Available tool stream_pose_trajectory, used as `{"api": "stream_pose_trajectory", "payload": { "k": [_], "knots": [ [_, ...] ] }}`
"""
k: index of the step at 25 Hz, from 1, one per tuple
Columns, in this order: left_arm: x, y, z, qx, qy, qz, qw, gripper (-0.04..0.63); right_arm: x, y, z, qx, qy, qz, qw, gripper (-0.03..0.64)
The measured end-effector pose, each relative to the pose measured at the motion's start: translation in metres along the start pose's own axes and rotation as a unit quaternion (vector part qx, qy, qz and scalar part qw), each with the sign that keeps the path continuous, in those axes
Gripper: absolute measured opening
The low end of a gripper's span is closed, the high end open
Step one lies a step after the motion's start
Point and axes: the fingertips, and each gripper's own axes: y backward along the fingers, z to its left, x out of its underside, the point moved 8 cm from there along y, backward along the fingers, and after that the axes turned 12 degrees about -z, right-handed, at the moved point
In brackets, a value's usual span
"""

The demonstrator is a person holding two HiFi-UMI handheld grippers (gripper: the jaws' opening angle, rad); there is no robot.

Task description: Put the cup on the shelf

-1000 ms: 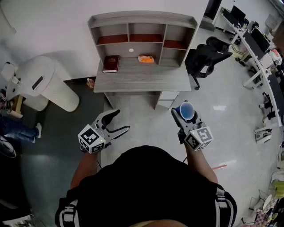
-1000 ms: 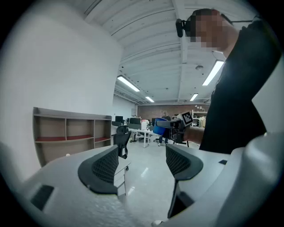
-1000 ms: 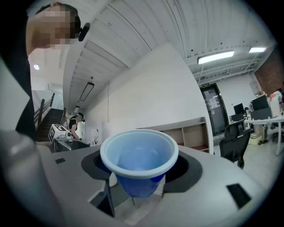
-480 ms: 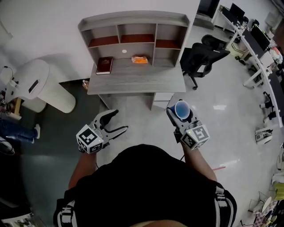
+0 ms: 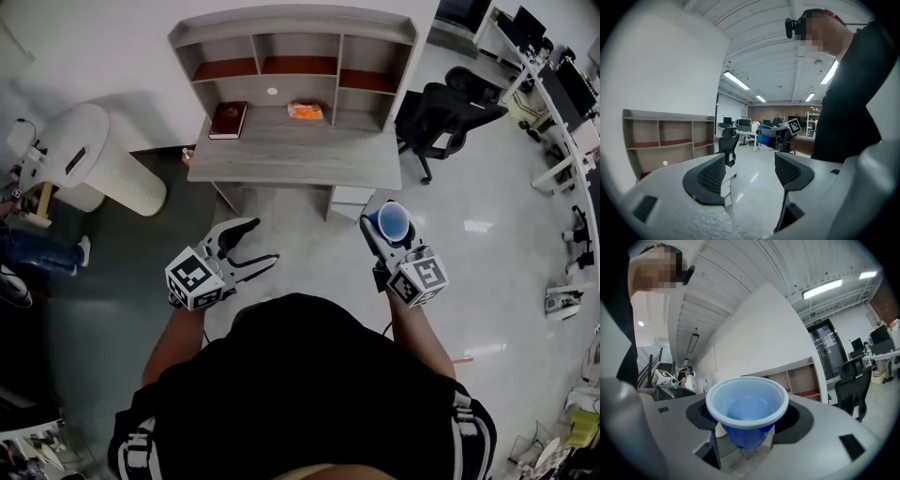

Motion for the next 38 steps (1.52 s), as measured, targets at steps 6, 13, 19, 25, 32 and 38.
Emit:
{"api": "stream_pose_trajectory", "payload": {
  "k": [6,13,19,25,32,38],
  "knots": [
    [0.009,0.003,0.027,-0.034,0.018,-0.007,0.9992,0.333,0.009,-0.026,-0.010,-0.009,-0.006,0.008,1.000,0.302],
    [0.003,0.039,0.110,-0.084,0.003,-0.043,0.9955,0.257,0.012,-0.076,-0.011,0.009,0.021,0.005,1.000,0.302],
    [-0.001,0.030,0.189,-0.107,-0.001,-0.073,0.9916,0.046,0.026,-0.124,-0.023,0.039,0.022,0.014,0.999,0.302],
    [-0.002,0.024,0.257,-0.088,0.014,-0.075,0.9932,0.017,0.043,-0.180,-0.029,0.060,0.035,0.032,0.997,0.302],
    [0.002,0.031,0.331,-0.075,0.038,-0.083,0.9930,0.015,0.054,-0.247,-0.026,0.067,0.046,0.042,0.996,0.302],
    [-0.002,0.037,0.378,-0.050,0.039,-0.089,0.9940,0.015,0.061,-0.294,-0.019,0.076,0.056,0.045,0.994,0.302]
  ]
}}
